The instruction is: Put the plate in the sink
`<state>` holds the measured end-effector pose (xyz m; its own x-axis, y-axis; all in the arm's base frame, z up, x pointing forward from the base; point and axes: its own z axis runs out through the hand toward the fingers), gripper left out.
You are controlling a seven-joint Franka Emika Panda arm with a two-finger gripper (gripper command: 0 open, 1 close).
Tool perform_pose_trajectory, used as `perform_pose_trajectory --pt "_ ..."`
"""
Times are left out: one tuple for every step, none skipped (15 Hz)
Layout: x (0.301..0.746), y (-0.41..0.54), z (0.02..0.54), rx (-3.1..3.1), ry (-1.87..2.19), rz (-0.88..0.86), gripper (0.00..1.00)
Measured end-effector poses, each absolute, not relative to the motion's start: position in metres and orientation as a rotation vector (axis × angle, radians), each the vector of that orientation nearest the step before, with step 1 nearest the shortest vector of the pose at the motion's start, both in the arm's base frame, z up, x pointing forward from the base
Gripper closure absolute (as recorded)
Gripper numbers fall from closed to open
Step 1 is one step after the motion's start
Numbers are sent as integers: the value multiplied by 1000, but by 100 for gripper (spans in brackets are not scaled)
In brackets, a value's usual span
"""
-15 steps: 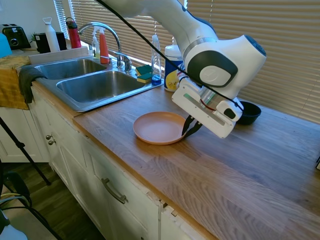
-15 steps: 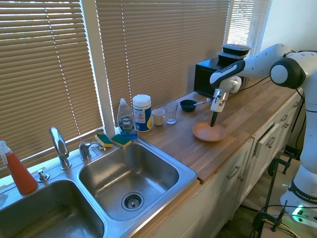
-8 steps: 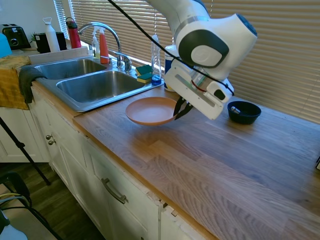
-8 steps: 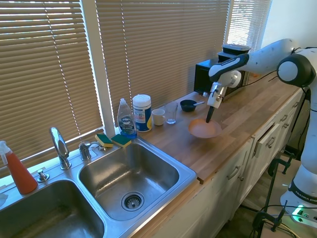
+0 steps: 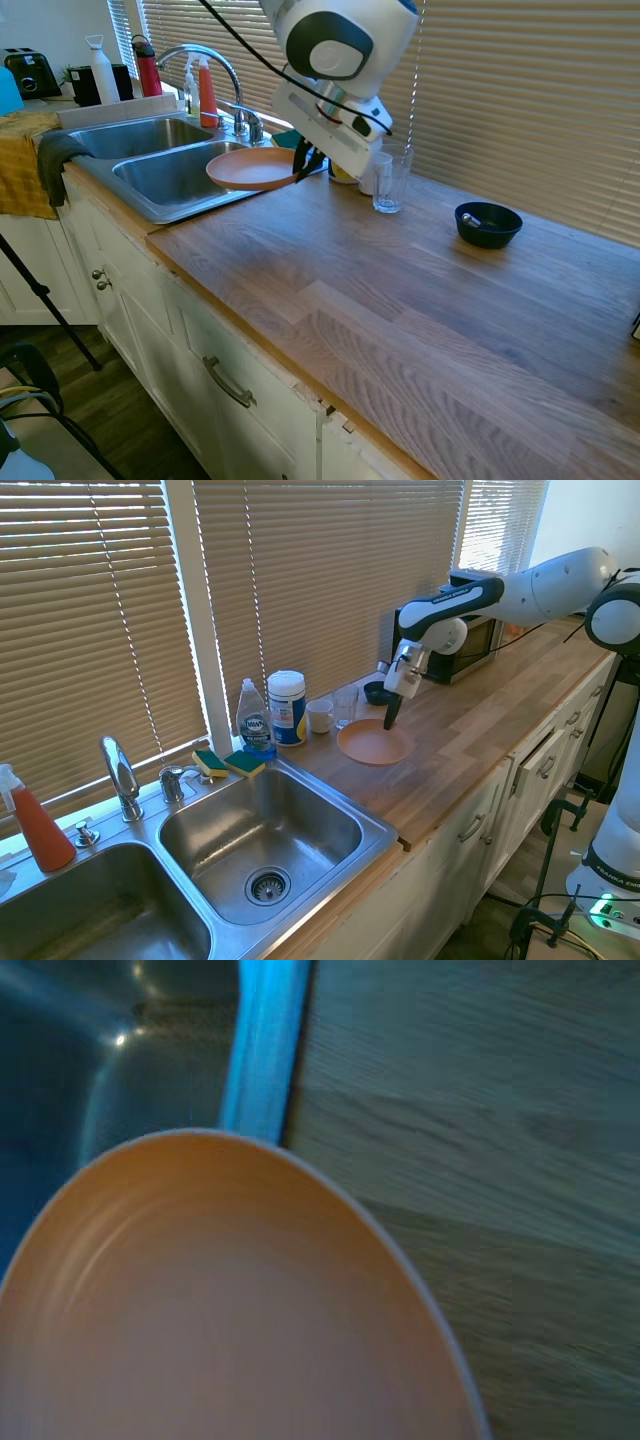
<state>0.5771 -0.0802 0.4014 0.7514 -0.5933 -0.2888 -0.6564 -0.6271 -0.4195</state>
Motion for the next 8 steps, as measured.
perform_pose_trajectory --pt "581 -67 404 -2440 953 165 100" --pt "581 -66 404 -2441 951 165 100" --pt "582 -62 405 -2442 943 164 100" --pt "584 -52 406 -2444 924 158 100" --pt "587 -36 406 -2451 896 147 100" --pt "592 -15 406 -2462 866 131 100" --pt "597 8 404 -2474 842 120 100" --pt "602 32 401 -2482 822 110 100"
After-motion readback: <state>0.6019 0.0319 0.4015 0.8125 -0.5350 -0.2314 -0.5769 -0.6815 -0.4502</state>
